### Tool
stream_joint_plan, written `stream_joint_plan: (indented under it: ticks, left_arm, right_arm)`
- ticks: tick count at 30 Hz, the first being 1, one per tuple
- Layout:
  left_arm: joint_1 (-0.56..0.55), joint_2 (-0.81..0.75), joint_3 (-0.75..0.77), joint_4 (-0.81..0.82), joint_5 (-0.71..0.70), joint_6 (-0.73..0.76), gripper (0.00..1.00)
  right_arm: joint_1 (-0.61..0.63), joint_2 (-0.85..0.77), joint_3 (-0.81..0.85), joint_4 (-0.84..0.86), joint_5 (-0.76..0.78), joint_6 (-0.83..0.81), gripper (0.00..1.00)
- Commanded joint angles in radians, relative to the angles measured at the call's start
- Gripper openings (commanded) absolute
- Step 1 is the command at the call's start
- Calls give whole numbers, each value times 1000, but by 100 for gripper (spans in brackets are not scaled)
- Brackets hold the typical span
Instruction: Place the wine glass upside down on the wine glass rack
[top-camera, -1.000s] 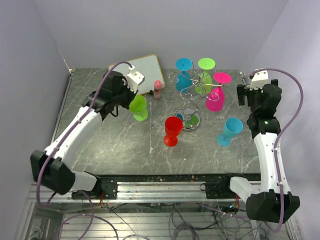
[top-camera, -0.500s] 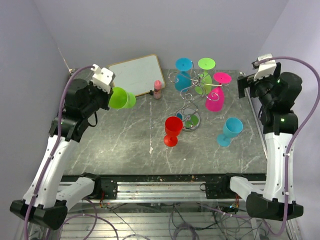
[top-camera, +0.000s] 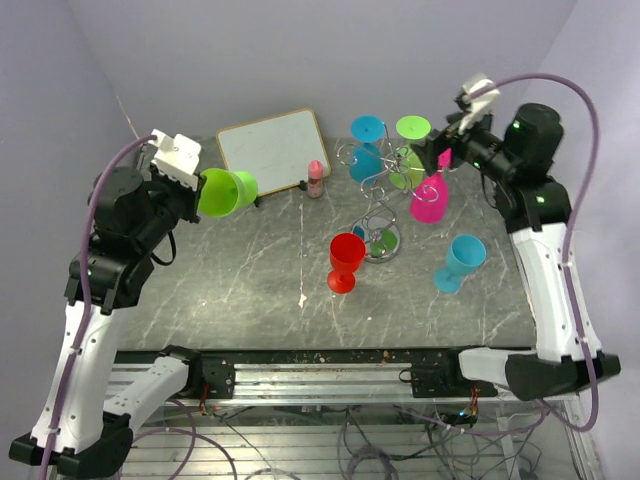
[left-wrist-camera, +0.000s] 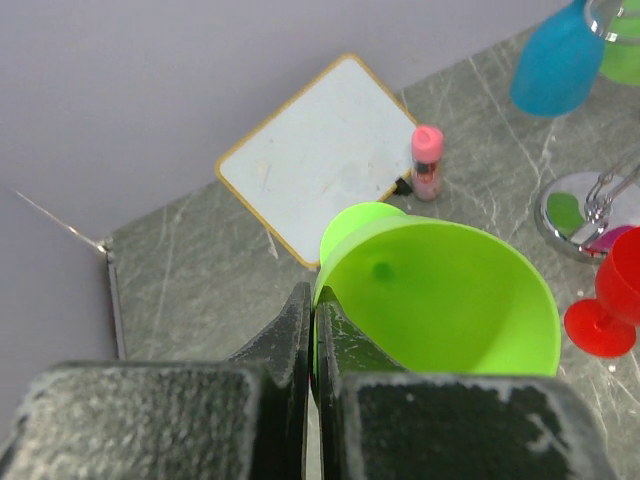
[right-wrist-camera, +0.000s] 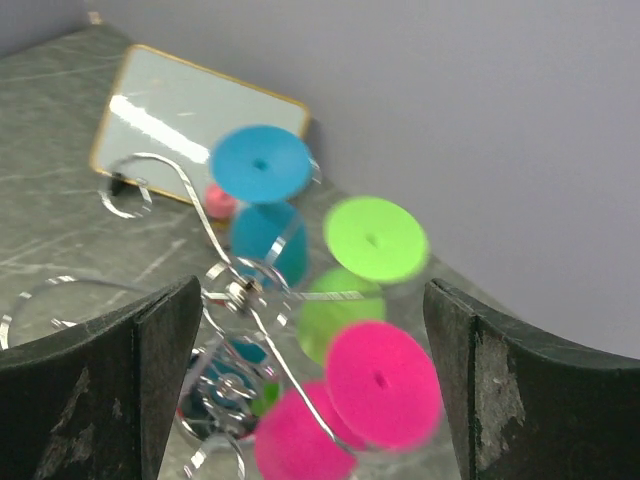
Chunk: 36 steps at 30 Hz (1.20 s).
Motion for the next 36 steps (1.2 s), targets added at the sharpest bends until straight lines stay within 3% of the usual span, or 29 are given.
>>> stream_joint_plan:
  ticks: [1,11,17,28,32,36]
  left_arm:
    - [6,12,117,-28,59,50,7]
    - [6,93,288,-12,188,14,7]
    - [6,40,226,162,252,-60,7]
    - [19,22,241,159,295,-115,7]
    - [41,6,224,169,312,-131,7]
    - [55,-17,199,178,328,-149,7]
  right_arm:
    - [105,89,80,59,-75,34,91]
    - [327,253,193,94,-184,171,88]
    - [447,354,244,134,-232,331,86]
    - [566,460,272,180,-270,447,76]
    - [572,465,263,210,-298,495,70]
    - [580,487,276,231,-293,533,57]
